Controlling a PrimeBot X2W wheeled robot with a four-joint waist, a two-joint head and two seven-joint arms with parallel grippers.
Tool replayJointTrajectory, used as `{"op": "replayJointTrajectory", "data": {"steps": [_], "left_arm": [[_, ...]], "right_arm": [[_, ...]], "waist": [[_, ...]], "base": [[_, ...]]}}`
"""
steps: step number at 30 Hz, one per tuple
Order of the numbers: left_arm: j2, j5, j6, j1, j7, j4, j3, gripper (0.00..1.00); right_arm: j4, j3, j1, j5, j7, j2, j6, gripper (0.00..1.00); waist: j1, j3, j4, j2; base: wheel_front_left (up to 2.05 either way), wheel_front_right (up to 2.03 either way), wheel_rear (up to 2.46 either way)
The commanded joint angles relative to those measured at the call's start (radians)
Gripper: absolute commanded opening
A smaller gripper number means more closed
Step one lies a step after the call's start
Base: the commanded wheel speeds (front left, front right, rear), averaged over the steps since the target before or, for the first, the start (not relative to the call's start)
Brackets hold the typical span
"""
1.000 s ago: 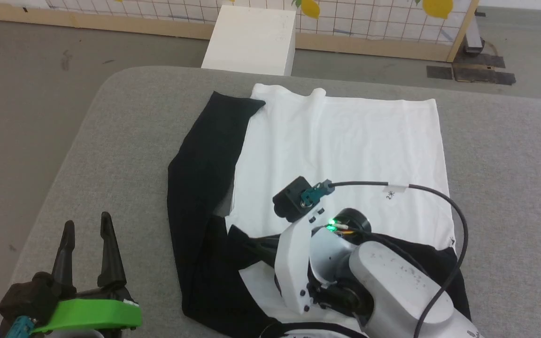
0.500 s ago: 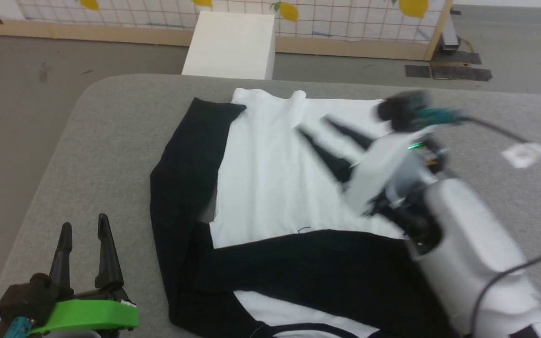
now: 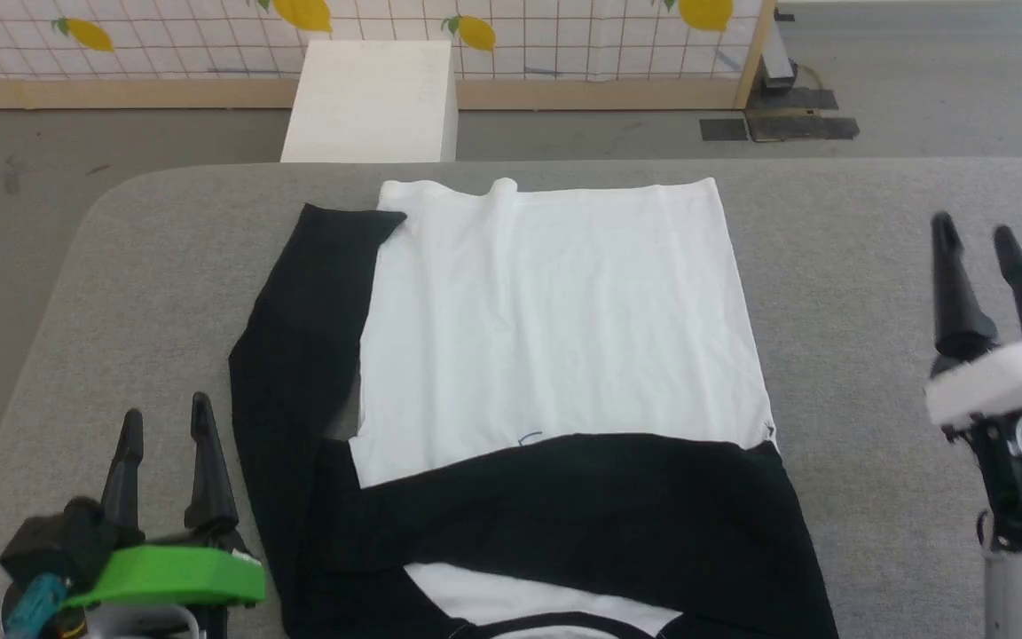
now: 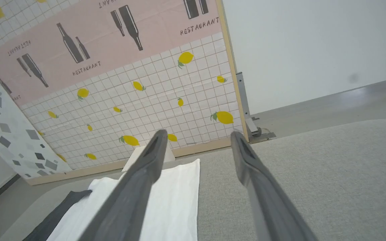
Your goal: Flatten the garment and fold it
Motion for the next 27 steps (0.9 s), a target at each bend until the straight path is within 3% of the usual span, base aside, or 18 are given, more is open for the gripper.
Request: {"op": "replayJointTrajectory", "data": {"steps": [1, 8, 17, 21, 27], "left_arm": [[0.009, -0.015, 0.002, -0.032, 0.010, 0.009, -0.002, 1.00], [0.075, -0.032, -0.019, -0.263, 0.140, 0.108, -0.060, 1.00], [0.241, -0.113, -0.038, -0.745, 0.491, 0.335, -0.110, 1.00], [0.308, -0.124, -0.040, -0.891, 0.637, 0.393, -0.139, 1.00], [0.354, -0.150, -0.042, -1.009, 0.827, 0.459, -0.184, 1.00]], "right_arm": [[-0.021, -0.018, 0.026, -0.009, -0.001, 0.008, -0.001, 1.00], [-0.112, -0.101, 0.072, 0.004, 0.017, 0.015, -0.001, 1.00], [-0.209, -0.107, 0.010, 0.008, 0.056, 0.015, -0.001, 1.00], [-0.227, -0.110, -0.020, 0.025, 0.054, 0.015, -0.001, 1.00], [-0.209, -0.101, -0.037, 0.049, 0.033, 0.015, -0.001, 1.00]], "waist": [[0.0000, 0.011, -0.009, 0.0000], [0.0000, 0.090, -0.003, 0.0000], [0.0000, 0.297, -0.039, 0.0000], [0.0000, 0.393, -0.061, 0.0000], [0.0000, 0.480, -0.079, 0.0000]], "base": [[0.00, 0.00, 0.00], [0.00, 0.00, 0.00], [0.00, 0.00, 0.00], [0.00, 0.00, 0.00], [0.00, 0.00, 0.00]]}}
